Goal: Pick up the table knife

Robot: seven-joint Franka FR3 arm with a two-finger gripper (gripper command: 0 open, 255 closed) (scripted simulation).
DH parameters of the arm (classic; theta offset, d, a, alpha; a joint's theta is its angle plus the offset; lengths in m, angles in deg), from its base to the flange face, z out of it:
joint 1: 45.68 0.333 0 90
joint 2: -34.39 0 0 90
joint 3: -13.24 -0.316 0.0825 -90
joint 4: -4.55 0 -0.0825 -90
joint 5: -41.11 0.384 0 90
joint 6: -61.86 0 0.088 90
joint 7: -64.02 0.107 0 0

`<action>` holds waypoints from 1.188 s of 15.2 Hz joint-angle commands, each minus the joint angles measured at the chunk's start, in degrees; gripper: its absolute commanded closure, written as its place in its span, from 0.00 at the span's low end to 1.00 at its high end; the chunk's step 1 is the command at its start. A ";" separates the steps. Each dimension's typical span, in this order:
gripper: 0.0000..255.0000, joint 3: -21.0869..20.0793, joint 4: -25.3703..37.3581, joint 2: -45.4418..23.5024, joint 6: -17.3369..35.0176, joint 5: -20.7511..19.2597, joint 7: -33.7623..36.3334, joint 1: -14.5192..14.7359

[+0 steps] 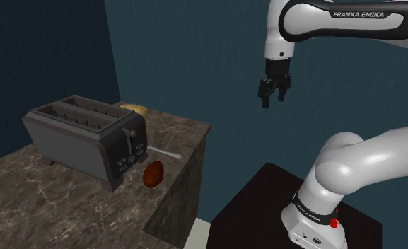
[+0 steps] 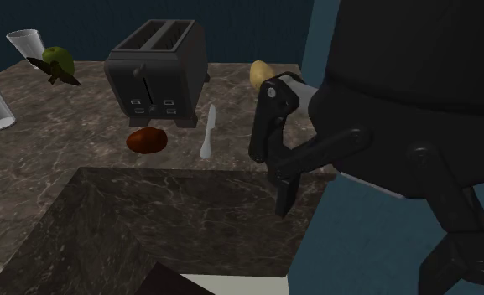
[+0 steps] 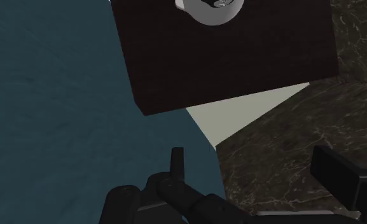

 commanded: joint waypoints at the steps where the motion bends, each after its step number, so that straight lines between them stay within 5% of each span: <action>1: 0.00 0.00 0.00 0.00 0.00 0.00 0.00 0.00; 18: 0.00 -1.47 4.77 -27.67 26.44 10.22 -7.73 10.15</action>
